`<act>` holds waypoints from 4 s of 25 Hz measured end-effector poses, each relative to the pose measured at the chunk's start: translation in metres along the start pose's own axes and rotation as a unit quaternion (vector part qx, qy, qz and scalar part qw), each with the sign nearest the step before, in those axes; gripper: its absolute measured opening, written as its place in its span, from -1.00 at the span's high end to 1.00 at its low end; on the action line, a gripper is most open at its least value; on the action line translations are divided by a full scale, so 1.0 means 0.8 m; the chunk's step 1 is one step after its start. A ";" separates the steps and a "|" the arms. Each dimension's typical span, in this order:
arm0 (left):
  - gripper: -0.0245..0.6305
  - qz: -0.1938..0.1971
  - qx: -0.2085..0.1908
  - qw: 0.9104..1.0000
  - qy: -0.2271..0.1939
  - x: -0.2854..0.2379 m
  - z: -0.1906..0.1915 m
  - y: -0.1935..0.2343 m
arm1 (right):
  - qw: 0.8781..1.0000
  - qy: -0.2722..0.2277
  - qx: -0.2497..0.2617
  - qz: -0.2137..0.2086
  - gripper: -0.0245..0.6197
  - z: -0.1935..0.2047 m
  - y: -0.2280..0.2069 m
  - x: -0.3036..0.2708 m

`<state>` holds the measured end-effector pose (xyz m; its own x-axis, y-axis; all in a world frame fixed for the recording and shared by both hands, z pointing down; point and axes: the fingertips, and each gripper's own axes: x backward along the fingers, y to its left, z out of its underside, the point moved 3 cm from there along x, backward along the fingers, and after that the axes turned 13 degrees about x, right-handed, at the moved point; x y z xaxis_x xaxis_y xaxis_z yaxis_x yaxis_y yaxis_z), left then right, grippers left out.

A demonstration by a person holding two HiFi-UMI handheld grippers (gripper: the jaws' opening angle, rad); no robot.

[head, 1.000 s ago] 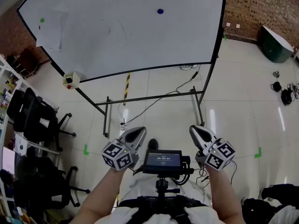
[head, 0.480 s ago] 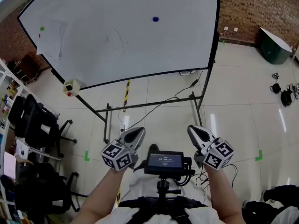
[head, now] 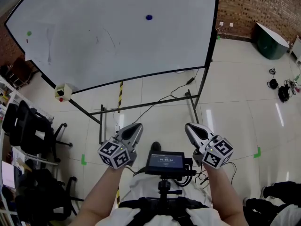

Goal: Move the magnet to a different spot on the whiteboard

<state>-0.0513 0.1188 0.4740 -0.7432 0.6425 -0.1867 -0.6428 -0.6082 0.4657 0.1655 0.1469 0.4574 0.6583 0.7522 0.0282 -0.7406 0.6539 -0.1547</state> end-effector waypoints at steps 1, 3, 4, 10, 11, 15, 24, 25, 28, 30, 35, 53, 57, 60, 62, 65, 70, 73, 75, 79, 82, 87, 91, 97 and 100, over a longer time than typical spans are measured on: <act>0.85 0.002 0.003 1.000 0.000 -0.007 -0.002 0.004 | 1.000 0.003 0.001 0.004 0.82 0.000 -0.006 -0.003; 0.85 0.009 0.005 1.000 0.003 -0.021 -0.006 0.010 | 1.000 0.008 0.001 0.013 0.82 -0.001 -0.019 -0.008; 0.85 0.014 0.003 1.000 0.004 -0.028 -0.009 0.014 | 1.000 0.009 0.001 0.016 0.82 -0.002 -0.025 -0.013; 0.85 0.018 0.012 1.000 0.003 -0.074 -0.037 0.052 | 0.999 0.025 0.017 0.018 0.82 -0.009 -0.063 -0.056; 0.85 0.019 0.013 1.000 0.003 -0.081 -0.041 0.058 | 0.999 0.027 0.021 0.017 0.82 -0.011 -0.069 -0.065; 0.85 0.022 0.013 1.000 0.003 -0.110 -0.061 0.084 | 0.999 0.034 0.034 0.009 0.82 -0.018 -0.094 -0.105; 0.85 0.035 0.004 0.999 0.013 -0.163 -0.118 0.137 | 0.997 0.047 0.054 0.011 0.82 -0.040 -0.145 -0.194; 0.85 0.038 0.002 0.999 0.013 -0.168 -0.127 0.143 | 0.997 0.047 0.061 0.010 0.82 -0.045 -0.150 -0.207; 0.85 0.046 -0.004 0.999 0.009 -0.187 -0.154 0.165 | 0.995 0.049 0.088 0.007 0.82 -0.062 -0.167 -0.245; 0.85 0.051 -0.006 0.999 0.006 -0.200 -0.169 0.180 | 0.993 0.051 0.110 0.006 0.82 -0.073 -0.177 -0.268; 0.85 0.057 -0.012 0.998 0.003 -0.219 -0.198 0.210 | 0.985 0.062 0.164 0.006 0.82 -0.100 -0.195 -0.318; 0.85 0.080 -0.016 0.997 -0.003 -0.231 -0.248 0.289 | 0.923 0.109 0.369 -0.009 0.82 -0.184 -0.199 -0.473; 0.85 0.091 -0.020 0.996 -0.002 -0.235 -0.255 0.300 | 0.909 0.123 0.398 0.000 0.82 -0.200 -0.200 -0.491; 0.85 0.097 -0.020 0.995 -0.002 -0.234 -0.259 0.305 | 0.894 0.127 0.429 0.015 0.82 -0.215 -0.203 -0.502; 0.85 0.099 -0.020 0.995 -0.002 -0.233 -0.260 0.309 | 0.886 0.126 0.446 0.027 0.82 -0.225 -0.206 -0.506; 0.85 0.097 -0.016 0.995 -0.001 -0.229 -0.261 0.312 | 0.880 0.124 0.456 0.046 0.82 -0.241 -0.211 -0.509; 0.85 0.091 -0.015 0.996 -0.008 -0.223 -0.263 0.318 | 0.869 0.128 0.473 0.077 0.76 -0.253 -0.223 -0.515; 0.85 0.084 -0.012 0.996 -0.011 -0.222 -0.259 0.325 | 0.855 0.135 0.492 0.088 0.75 -0.256 -0.229 -0.521; 0.85 0.081 -0.011 0.997 -0.014 -0.222 -0.260 0.326 | 0.845 0.140 0.508 0.088 0.70 -0.258 -0.229 -0.527; 0.85 0.081 -0.012 0.996 -0.020 -0.228 -0.260 0.324 | 0.824 0.150 0.540 0.085 0.65 -0.260 -0.231 -0.534; 0.85 0.082 -0.013 0.996 -0.020 -0.232 -0.260 0.324 | 0.805 0.155 0.566 0.090 0.58 -0.262 -0.238 -0.539; 0.85 0.071 -0.008 0.997 -0.017 -0.232 -0.254 0.336 | 0.775 0.134 0.604 0.127 0.52 -0.279 -0.243 -0.548; 0.85 0.069 -0.004 0.997 -0.021 -0.233 -0.260 0.342 | 0.771 0.151 0.605 0.128 0.23 -0.269 -0.248 -0.562; 0.85 0.070 -0.008 0.997 -0.025 -0.234 -0.265 0.342 | 0.756 0.159 0.620 0.137 0.23 -0.269 -0.250 -0.573; 0.85 0.067 -0.006 0.997 -0.024 -0.232 -0.265 0.346 | 0.739 0.169 0.636 0.145 0.23 -0.268 -0.252 -0.576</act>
<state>-0.1307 -0.2675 0.4538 -0.8130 0.5765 -0.0824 -0.5409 -0.6950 0.4737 0.0399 -0.3488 0.2641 0.2838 0.9531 -0.1047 -0.2441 0.1774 0.9534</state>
